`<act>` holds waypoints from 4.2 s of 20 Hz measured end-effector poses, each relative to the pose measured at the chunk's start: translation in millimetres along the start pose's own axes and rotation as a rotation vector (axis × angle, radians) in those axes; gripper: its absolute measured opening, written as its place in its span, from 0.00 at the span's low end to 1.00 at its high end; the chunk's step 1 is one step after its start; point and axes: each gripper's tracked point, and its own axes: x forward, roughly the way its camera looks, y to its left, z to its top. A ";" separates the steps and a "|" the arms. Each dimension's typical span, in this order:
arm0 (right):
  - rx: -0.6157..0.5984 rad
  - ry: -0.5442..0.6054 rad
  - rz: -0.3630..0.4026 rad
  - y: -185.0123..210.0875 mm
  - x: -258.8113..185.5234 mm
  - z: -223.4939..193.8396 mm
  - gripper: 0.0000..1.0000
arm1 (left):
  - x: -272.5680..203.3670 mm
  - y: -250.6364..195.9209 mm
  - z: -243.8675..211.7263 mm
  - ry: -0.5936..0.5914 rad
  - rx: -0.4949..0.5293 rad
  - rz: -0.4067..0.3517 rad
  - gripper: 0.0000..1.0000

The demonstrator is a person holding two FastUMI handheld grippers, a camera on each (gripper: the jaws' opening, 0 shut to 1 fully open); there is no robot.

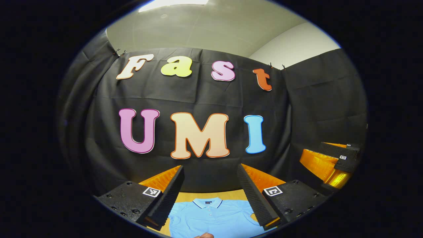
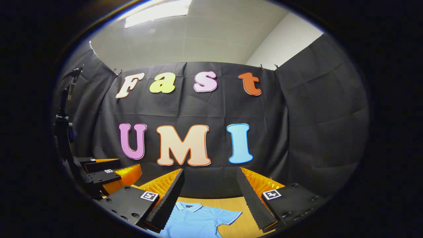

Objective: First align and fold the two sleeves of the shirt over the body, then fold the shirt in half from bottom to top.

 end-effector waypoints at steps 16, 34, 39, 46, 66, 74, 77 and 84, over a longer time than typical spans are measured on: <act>-0.046 0.086 0.028 -32.4 59.0 -66.7 0.98 | 2.5 46.0 -19.0 0.019 0.005 0.166 0.96; -0.071 0.444 -0.163 -71.8 174.9 -269.2 1.00 | 37.9 131.2 -49.8 0.090 0.045 0.185 0.96; -0.047 0.579 -0.182 -76.9 182.5 -331.6 0.99 | 40.1 144.0 -62.8 0.126 0.039 0.195 0.99; -0.084 0.752 -0.238 -101.5 179.2 -418.8 0.99 | 41.5 158.2 -77.3 0.162 0.027 0.216 0.97; 0.056 0.968 -0.260 -96.7 163.8 -511.4 0.60 | 48.1 151.1 -98.6 0.227 0.006 0.181 0.98; 0.153 0.939 -0.207 -62.2 172.5 -494.4 0.00 | 47.0 154.3 -98.3 0.227 0.002 0.178 0.98; 0.214 0.888 -0.173 -35.3 182.5 -473.1 0.00 | 44.4 160.2 -100.7 0.232 -0.004 0.189 0.98; 0.392 0.876 -0.075 45.9 185.8 -465.3 0.02 | 41.4 165.5 -114.5 0.260 -0.011 0.174 0.98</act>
